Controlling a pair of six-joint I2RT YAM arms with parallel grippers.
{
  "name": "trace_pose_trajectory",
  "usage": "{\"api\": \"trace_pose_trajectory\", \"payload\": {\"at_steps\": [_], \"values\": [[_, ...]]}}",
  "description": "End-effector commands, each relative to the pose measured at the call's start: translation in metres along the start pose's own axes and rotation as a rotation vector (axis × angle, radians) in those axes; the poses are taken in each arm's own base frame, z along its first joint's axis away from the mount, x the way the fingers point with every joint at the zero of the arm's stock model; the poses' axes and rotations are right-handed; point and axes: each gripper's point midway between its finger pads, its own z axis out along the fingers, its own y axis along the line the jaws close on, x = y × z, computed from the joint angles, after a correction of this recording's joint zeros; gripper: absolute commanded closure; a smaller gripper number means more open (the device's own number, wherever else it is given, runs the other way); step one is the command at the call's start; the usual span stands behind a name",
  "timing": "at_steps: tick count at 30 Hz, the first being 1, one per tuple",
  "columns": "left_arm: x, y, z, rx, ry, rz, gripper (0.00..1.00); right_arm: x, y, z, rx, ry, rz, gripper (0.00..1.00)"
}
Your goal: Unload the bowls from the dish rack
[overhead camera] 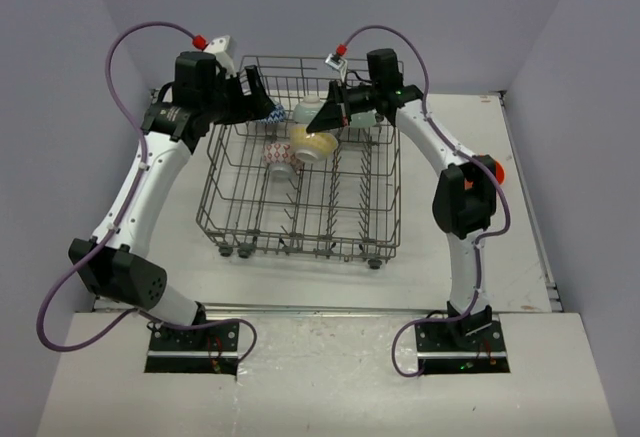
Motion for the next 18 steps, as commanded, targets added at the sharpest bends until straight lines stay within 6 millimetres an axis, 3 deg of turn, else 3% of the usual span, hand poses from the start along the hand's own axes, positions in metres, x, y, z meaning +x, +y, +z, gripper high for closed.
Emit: {"api": "trace_pose_trajectory", "payload": {"at_steps": [1, 7, 8, 9, 12, 18], "values": [[0.011, -0.007, 0.003, 0.048, 0.054, -0.027, 0.14, 0.017, 0.008, -0.008, 0.138, 0.074, -0.031, 1.0], [0.022, -0.014, 0.017, 0.085, 0.145, -0.106, 0.16, 0.032, 0.004, -0.016, 0.309, 0.098, -0.052, 1.0], [0.023, -0.017, 0.019, 0.101, 0.167, -0.136, 0.18, 0.041, 0.001, -0.017, 0.349, 0.114, -0.039, 1.0], [0.017, -0.018, 0.018, 0.11, 0.177, -0.163, 0.18, 0.037, 0.005, -0.023, 0.425, 0.102, -0.081, 1.0], [0.028, -0.032, 0.032, 0.205, 0.289, -0.271, 0.25, 0.043, 0.001, -0.029, 0.58, 0.112, -0.121, 1.0], [0.026, -0.05, 0.03, 0.308, 0.32, -0.369, 0.24, 0.038, 0.025, -0.029, 0.751, 0.11, -0.244, 1.0]]}}
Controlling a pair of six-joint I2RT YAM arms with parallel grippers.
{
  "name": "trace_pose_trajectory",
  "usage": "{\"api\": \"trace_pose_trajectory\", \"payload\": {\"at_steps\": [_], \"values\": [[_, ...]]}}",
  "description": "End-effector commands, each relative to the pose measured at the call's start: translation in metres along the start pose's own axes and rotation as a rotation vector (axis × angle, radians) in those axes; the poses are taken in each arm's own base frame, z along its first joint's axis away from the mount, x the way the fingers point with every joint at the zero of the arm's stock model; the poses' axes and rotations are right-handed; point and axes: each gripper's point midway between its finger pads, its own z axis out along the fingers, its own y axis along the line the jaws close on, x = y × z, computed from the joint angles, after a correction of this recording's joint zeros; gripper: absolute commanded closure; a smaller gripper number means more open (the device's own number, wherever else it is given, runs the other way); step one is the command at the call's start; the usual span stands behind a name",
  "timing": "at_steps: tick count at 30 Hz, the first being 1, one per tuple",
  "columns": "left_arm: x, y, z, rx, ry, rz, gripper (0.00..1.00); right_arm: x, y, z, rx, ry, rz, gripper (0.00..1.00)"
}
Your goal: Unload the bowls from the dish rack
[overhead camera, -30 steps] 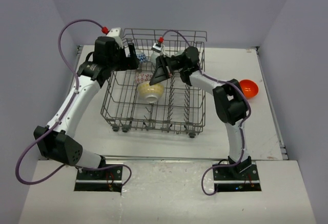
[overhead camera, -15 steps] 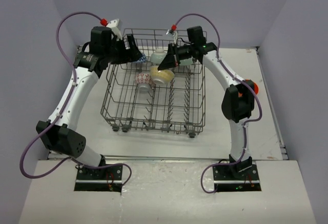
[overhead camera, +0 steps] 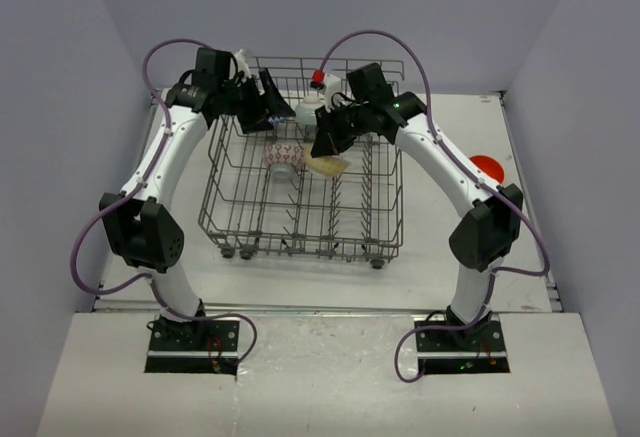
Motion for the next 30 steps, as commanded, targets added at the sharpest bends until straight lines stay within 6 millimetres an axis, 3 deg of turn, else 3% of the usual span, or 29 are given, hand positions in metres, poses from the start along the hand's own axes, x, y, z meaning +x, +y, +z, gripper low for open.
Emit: {"api": "trace_pose_trajectory", "payload": {"at_steps": [1, 5, 10, 20, 30], "values": [[0.003, -0.041, -0.024, 0.164, 0.034, -0.074, 0.25, -0.009, -0.002, -0.027, 0.201, -0.027, -0.072, 1.0], [0.011, -0.046, -0.027, 0.196, 0.061, -0.095, 0.26, -0.01, 0.009, -0.033, 0.2, -0.033, -0.131, 1.0], [0.027, -0.058, -0.032, 0.269, 0.126, -0.114, 0.27, -0.012, 0.009, -0.036, 0.218, -0.037, -0.148, 1.0], [0.073, -0.047, -0.025, 0.29, 0.237, -0.198, 0.27, -0.009, 0.031, -0.037, 0.209, -0.026, -0.183, 1.0], [0.082, -0.054, -0.018, 0.307, 0.265, -0.247, 0.26, -0.021, 0.064, -0.039, 0.181, -0.035, -0.233, 1.0]]}}
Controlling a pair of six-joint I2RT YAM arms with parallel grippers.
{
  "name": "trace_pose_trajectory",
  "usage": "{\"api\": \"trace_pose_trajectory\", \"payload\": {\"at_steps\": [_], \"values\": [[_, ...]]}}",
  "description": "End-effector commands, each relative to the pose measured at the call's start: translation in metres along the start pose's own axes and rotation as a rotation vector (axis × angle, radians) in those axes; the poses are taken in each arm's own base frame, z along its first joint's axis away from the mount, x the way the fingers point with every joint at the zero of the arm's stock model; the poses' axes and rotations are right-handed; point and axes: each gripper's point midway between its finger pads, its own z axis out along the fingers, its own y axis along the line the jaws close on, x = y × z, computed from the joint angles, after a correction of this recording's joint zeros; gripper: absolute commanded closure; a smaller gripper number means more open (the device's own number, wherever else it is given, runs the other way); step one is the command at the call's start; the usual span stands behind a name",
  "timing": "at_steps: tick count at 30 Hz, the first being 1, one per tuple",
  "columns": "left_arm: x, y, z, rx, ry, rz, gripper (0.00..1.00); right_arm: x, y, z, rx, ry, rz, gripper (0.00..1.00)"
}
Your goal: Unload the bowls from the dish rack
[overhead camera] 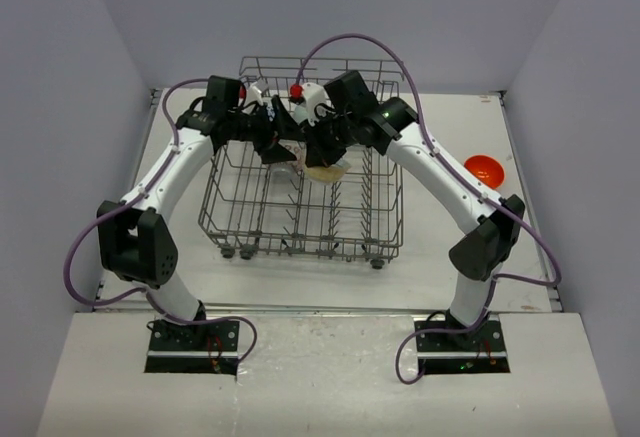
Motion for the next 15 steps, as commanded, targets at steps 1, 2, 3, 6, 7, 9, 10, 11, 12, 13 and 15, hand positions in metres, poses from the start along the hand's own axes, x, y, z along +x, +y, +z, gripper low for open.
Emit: {"api": "trace_pose_trajectory", "payload": {"at_steps": [1, 2, 3, 6, 7, 9, 10, 11, 12, 13, 15], "values": [[0.011, -0.018, -0.007, 0.066, 0.022, -0.005, 0.26, -0.034, 0.014, -0.032, 0.017, -0.111, -0.067, 1.0], [0.011, -0.017, -0.006, 0.063, 0.023, -0.009, 0.26, -0.035, 0.016, -0.033, 0.015, -0.113, -0.07, 1.0], [0.013, -0.017, -0.006, 0.065, 0.028, -0.013, 0.26, -0.036, 0.018, -0.033, 0.013, -0.112, -0.074, 1.0], [0.018, -0.014, -0.002, 0.063, 0.051, -0.032, 0.27, -0.038, 0.026, -0.034, 0.009, -0.116, -0.092, 1.0], [0.02, -0.014, -0.001, 0.062, 0.059, -0.033, 0.27, -0.038, 0.029, -0.034, 0.008, -0.115, -0.098, 1.0], [0.023, -0.014, 0.001, 0.066, 0.072, -0.041, 0.29, -0.038, 0.032, -0.035, 0.006, -0.117, -0.107, 1.0], [0.024, -0.012, 0.003, 0.065, 0.084, -0.049, 0.31, -0.039, 0.035, -0.036, 0.0, -0.118, -0.115, 1.0], [0.025, -0.013, 0.004, 0.068, 0.094, -0.05, 0.32, -0.038, 0.037, -0.036, 0.0, -0.119, -0.119, 1.0], [0.028, -0.014, 0.004, 0.076, 0.105, -0.053, 0.35, -0.037, 0.039, -0.035, -0.005, -0.117, -0.125, 1.0], [0.028, -0.016, 0.004, 0.079, 0.11, -0.055, 0.36, -0.035, 0.04, -0.035, -0.009, -0.111, -0.129, 1.0], [0.028, -0.017, 0.004, 0.08, 0.117, -0.057, 0.4, -0.031, 0.044, -0.032, -0.005, -0.099, -0.144, 1.0]]}}
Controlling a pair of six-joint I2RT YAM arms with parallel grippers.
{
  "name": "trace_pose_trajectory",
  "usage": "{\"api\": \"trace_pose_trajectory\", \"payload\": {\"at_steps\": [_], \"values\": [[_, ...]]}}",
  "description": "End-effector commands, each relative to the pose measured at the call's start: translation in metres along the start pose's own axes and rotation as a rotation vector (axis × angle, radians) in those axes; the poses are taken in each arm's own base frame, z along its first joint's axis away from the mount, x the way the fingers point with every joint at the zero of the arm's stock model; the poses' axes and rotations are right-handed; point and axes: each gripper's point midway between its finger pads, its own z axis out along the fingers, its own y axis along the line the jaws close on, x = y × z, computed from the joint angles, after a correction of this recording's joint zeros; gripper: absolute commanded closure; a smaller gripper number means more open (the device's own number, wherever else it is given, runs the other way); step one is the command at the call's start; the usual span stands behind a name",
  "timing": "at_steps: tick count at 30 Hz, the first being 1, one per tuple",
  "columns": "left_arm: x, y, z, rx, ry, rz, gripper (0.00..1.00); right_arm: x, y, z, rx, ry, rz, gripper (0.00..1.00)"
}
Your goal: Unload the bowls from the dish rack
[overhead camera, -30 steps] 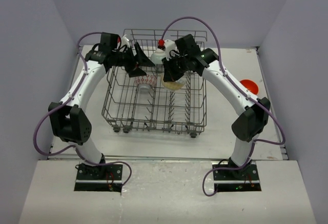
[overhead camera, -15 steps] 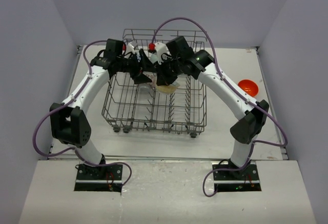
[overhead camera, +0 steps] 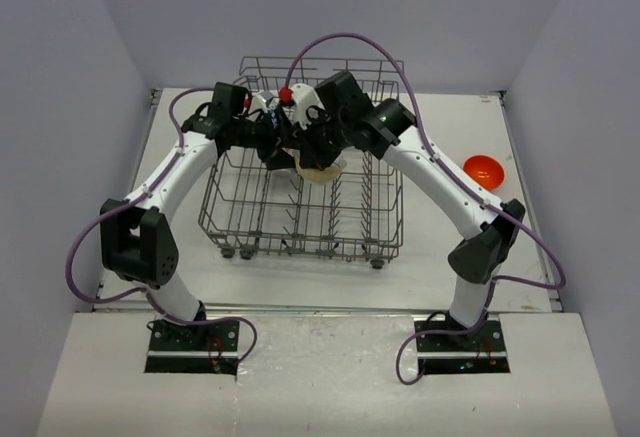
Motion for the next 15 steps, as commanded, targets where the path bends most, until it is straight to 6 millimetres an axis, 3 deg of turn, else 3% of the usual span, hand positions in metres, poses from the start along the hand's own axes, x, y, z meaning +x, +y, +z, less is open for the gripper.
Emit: {"api": "trace_pose_trajectory", "payload": {"at_steps": [1, 10, 15], "values": [[0.015, -0.022, -0.005, 0.07, 0.071, 0.002, 0.41, -0.018, 0.016, -0.021, -0.004, -0.073, -0.071, 1.0], [0.031, -0.017, -0.015, 0.021, 0.105, 0.008, 0.47, -0.001, 0.035, -0.016, 0.032, -0.035, -0.188, 1.0], [0.045, -0.009, -0.018, -0.007, 0.146, 0.015, 0.52, 0.019, 0.032, -0.007, 0.126, 0.018, -0.271, 1.0]]}}
